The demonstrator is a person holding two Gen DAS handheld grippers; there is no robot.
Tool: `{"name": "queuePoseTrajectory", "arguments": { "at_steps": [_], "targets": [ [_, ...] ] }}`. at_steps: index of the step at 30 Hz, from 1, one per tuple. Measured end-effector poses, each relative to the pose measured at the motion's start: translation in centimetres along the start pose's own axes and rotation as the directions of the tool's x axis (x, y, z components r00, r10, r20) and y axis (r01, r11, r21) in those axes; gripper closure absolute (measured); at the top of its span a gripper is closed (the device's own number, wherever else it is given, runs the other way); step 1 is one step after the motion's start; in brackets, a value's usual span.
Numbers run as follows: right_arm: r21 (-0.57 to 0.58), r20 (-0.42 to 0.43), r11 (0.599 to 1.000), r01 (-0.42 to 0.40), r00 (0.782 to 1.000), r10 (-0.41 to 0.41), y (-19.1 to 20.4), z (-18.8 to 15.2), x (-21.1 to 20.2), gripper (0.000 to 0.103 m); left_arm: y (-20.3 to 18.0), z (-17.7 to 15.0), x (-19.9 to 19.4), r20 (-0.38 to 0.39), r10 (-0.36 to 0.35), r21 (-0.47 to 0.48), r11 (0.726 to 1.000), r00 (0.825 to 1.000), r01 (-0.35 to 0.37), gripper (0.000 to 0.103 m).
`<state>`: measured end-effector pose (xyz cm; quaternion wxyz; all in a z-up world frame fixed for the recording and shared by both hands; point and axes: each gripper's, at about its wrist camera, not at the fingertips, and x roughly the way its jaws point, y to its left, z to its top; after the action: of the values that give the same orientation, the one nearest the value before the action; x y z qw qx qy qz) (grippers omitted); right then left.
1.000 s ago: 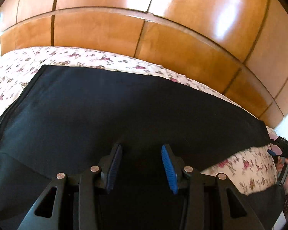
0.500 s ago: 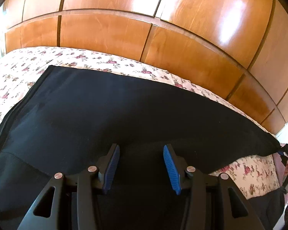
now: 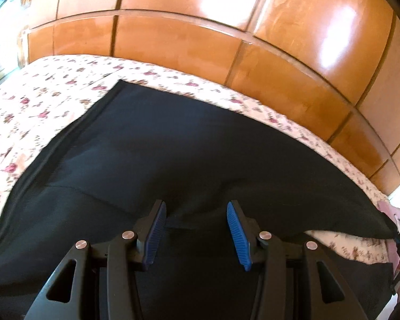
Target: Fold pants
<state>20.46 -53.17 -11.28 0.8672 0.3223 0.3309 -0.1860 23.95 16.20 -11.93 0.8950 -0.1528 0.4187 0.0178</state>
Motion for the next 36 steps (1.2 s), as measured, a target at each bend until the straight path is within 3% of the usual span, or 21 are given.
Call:
{"name": "queuePoseTrajectory", "arguments": {
  "at_steps": [3,5,8,10,13,15,20,23,29,34,36],
  "targets": [
    [-0.027,-0.089,0.997,0.079,0.993,-0.081,-0.6,-1.5,2.0,0.088,1.7,0.0,-0.4,-0.017,0.019,-0.018,1.000,1.000,-0.020,0.055],
    [-0.073,-0.106,0.990,0.119,0.986,-0.126,-0.2,-2.4,2.3,0.082,2.9,0.4,-1.2,-0.010,0.016,-0.043,0.999,1.000,-0.016,0.055],
    [-0.138,-0.014,0.977,0.164,0.986,-0.168,1.6,-3.5,0.1,0.077,4.6,1.8,-2.0,-0.003,-0.006,-0.068,0.998,1.000,0.006,0.055],
    [-0.208,0.052,0.964,0.165,0.986,-0.157,3.9,-4.6,-1.5,0.075,5.5,3.3,-2.1,0.001,0.035,-0.062,0.997,0.999,-0.035,0.055],
    [-0.311,0.059,0.947,0.078,0.996,-0.063,8.0,-6.7,-2.6,0.073,6.4,5.4,-1.6,0.011,0.072,-0.051,0.996,0.997,-0.071,0.048],
    [-0.396,0.001,0.918,0.000,1.000,0.001,11.4,-8.7,-2.3,0.073,7.3,7.1,-0.5,-0.003,0.105,-0.063,0.992,0.994,-0.105,0.038],
    [-0.553,-0.098,0.822,-0.137,0.990,0.099,18.2,-13.2,-0.8,0.073,9.3,10.7,2.8,-0.059,0.110,-0.095,0.989,0.992,-0.115,0.038],
    [-0.572,-0.149,0.794,-0.207,0.978,0.148,21.1,-14.9,1.0,0.073,9.8,12.4,4.7,-0.065,0.136,-0.060,0.988,0.989,-0.140,0.038],
    [-0.566,-0.195,0.806,-0.173,0.978,0.073,22.9,-17.0,4.8,0.073,10.7,14.9,8.5,-0.085,0.124,-0.029,0.991,0.989,-0.127,0.038],
    [-0.544,-0.189,0.819,-0.181,0.978,0.091,22.3,-16.8,5.2,0.072,12.0,16.5,12.0,-0.124,0.135,-0.032,0.990,0.983,-0.140,0.038],
    [-0.551,-0.186,0.816,-0.174,0.979,0.084,22.6,-17.1,5.0,0.072,12.4,16.8,12.6,-0.103,0.114,-0.039,0.992,0.988,-0.118,0.038]
  ]
}}
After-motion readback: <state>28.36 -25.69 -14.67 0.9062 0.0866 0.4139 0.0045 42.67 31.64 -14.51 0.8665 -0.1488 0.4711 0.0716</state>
